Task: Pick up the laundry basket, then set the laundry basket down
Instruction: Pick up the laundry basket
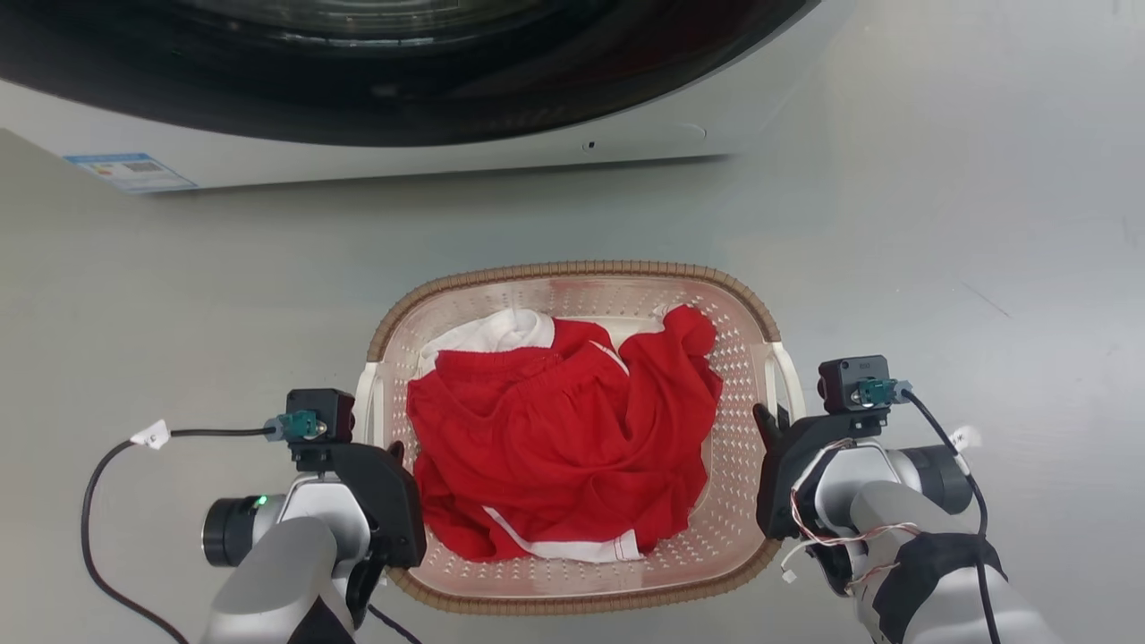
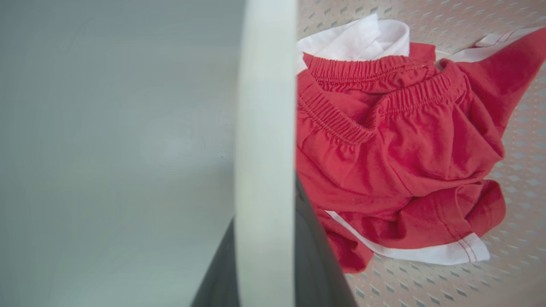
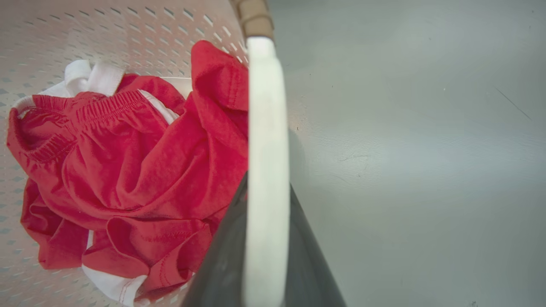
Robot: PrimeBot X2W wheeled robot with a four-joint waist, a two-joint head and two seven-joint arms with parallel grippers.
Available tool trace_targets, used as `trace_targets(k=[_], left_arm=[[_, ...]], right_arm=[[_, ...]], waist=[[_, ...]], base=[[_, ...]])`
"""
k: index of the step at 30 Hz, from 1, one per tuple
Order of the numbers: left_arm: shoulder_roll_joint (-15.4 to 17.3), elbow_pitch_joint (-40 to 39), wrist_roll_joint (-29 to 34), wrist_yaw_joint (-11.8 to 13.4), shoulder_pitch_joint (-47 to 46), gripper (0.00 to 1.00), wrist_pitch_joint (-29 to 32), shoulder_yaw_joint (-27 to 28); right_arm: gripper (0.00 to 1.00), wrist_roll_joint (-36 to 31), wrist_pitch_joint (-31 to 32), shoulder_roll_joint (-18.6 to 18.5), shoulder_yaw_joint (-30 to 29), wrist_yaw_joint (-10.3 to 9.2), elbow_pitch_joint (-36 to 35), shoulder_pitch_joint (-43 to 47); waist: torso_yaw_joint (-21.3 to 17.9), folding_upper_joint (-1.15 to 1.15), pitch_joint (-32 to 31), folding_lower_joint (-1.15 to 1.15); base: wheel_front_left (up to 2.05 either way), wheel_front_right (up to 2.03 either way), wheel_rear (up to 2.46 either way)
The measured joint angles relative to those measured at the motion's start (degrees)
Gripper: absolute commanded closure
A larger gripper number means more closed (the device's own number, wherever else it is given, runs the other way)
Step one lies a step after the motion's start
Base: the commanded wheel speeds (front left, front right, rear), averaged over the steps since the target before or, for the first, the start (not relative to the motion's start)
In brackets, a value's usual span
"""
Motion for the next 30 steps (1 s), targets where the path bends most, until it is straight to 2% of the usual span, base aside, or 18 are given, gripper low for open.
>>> trace_targets(k=[6,30], left_arm=[[-0.4,0.1,-1.6,0.0,3.4,1.00,1.3,0.0],[-0.6,0.2,-5.5,-0.4,15.5,1.00,7.6,-0.5]], right_arm=[[1.00,1.3,1.1,0.2,0.4,0.93,1.1,2.7],[1.00,6.0,8.0,0.7,3.8,1.51,1.4,13.5]], waist=[[-0.2,0.00,-4.5,0.00],[-0.8,0.00,-20.5,-0.01]], base=[[0.00,0.00,0.00],[0.00,0.00,0.00]])
